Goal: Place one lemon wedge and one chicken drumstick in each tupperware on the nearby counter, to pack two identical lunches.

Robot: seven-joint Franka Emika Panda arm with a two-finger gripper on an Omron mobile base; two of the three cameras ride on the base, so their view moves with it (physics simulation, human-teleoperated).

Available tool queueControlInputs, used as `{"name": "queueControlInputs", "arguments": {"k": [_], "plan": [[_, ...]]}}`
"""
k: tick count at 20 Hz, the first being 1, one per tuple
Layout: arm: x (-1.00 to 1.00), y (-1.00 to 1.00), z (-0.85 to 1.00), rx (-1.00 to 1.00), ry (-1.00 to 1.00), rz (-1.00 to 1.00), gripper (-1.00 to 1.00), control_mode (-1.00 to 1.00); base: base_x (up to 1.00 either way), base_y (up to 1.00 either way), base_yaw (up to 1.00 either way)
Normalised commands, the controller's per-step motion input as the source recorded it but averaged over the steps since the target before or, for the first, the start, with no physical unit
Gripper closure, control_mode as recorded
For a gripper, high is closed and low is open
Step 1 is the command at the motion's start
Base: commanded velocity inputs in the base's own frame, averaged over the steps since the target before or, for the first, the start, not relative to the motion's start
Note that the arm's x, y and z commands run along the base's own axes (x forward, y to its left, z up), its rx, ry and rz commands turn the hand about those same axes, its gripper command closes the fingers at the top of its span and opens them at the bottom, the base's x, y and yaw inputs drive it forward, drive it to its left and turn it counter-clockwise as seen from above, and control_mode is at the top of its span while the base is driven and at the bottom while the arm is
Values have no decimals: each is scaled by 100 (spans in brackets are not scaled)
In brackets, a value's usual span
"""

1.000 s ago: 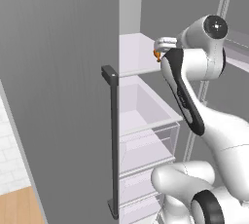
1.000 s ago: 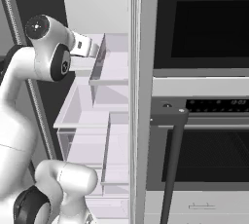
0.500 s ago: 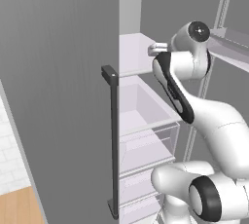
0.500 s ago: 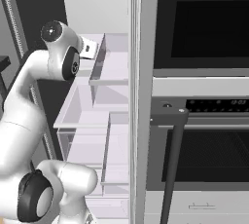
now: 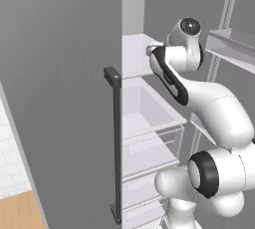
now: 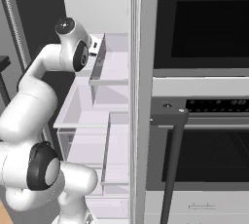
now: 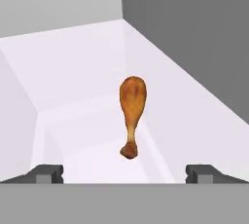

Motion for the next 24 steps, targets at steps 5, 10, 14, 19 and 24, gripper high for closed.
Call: {"name": "queueControlInputs", "arguments": {"k": [5, 10, 14, 19, 24], "plan": [[43, -1, -15, 0, 3, 0, -100, -100, 0, 0, 0], [31, 0, -28, 0, -5, 0, -100, -100, 0, 0, 0], [35, -20, -28, 0, 0, 0, -100, -100, 0, 0, 0], [44, -4, -7, 0, 1, -1, -100, -100, 0, 0, 0], [36, 0, 0, 0, 3, -1, -100, -100, 0, 0, 0]]}}
